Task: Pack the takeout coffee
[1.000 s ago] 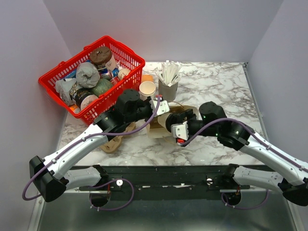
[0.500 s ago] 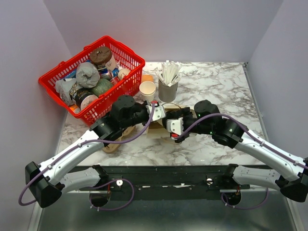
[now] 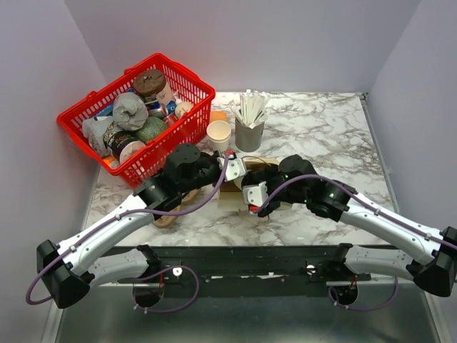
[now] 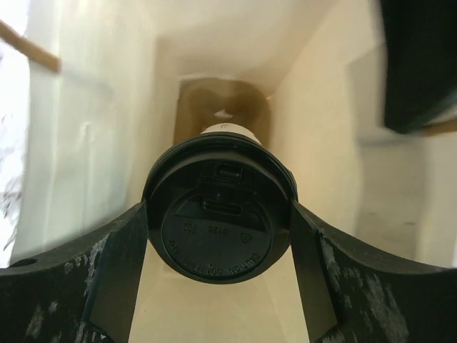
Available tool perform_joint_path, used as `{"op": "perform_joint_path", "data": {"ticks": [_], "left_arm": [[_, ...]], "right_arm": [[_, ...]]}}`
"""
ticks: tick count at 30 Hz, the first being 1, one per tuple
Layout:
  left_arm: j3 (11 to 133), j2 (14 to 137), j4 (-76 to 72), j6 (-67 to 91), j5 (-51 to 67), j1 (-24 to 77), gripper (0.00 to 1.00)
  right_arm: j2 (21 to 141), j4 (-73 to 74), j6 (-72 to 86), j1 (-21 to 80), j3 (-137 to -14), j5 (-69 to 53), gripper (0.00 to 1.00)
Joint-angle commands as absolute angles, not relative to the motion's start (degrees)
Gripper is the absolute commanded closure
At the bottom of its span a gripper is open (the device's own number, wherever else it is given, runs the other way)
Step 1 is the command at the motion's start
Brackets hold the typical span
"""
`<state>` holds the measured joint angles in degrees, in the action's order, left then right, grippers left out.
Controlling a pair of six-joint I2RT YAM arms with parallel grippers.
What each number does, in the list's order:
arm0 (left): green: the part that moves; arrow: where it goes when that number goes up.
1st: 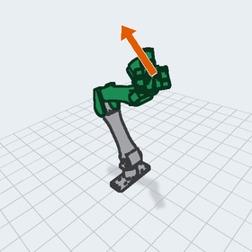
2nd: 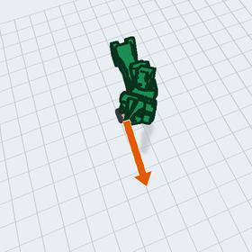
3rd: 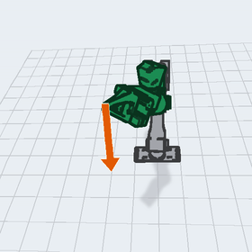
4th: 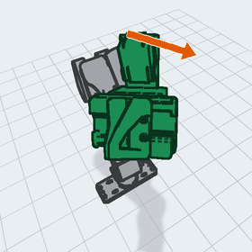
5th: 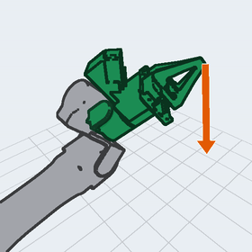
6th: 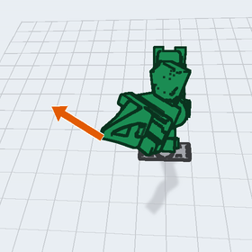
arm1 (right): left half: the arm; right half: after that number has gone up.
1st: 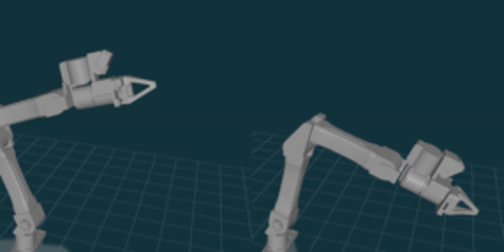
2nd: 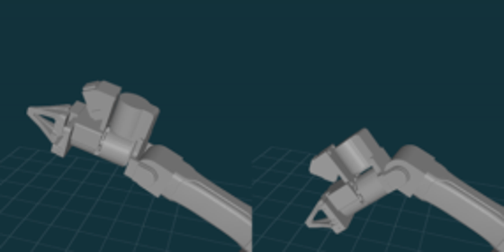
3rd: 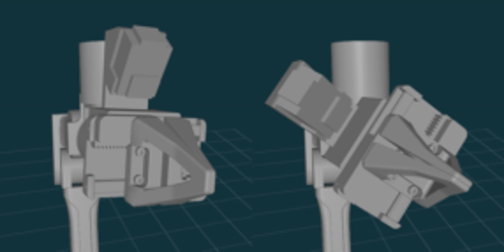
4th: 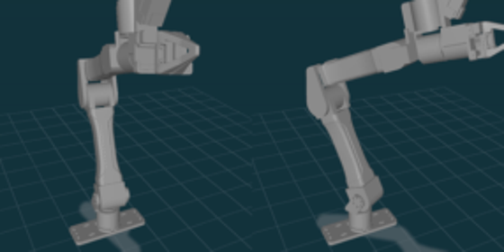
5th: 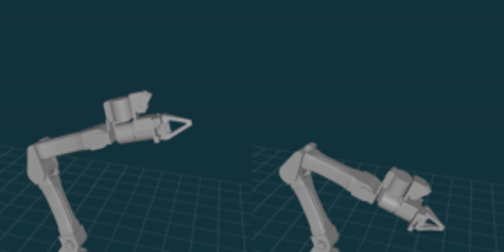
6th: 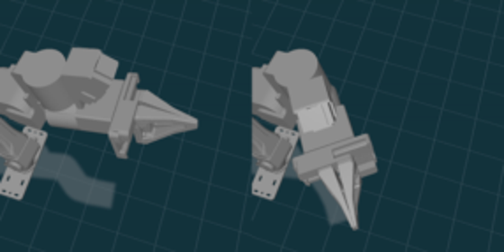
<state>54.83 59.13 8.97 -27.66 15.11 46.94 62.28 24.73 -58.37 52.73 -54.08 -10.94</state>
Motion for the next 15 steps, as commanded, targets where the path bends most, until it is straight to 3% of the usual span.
{"op": "perform_joint_path", "data": {"ticks": [1, 15], "left_arm": [[57.0, 59.5, 6.4, -24.0, 13.1, 47.5, 1.00], [55.7, 60.0, 4.8, -17.2, 17.2, 47.9, 0.98]], "right_arm": [[59.8, 28.5, -62.1, 53.7, -52.1, -8.1, 0.99], [63.6, 32.9, -59.8, 53.6, -55.0, 5.0, 0.99]]}}
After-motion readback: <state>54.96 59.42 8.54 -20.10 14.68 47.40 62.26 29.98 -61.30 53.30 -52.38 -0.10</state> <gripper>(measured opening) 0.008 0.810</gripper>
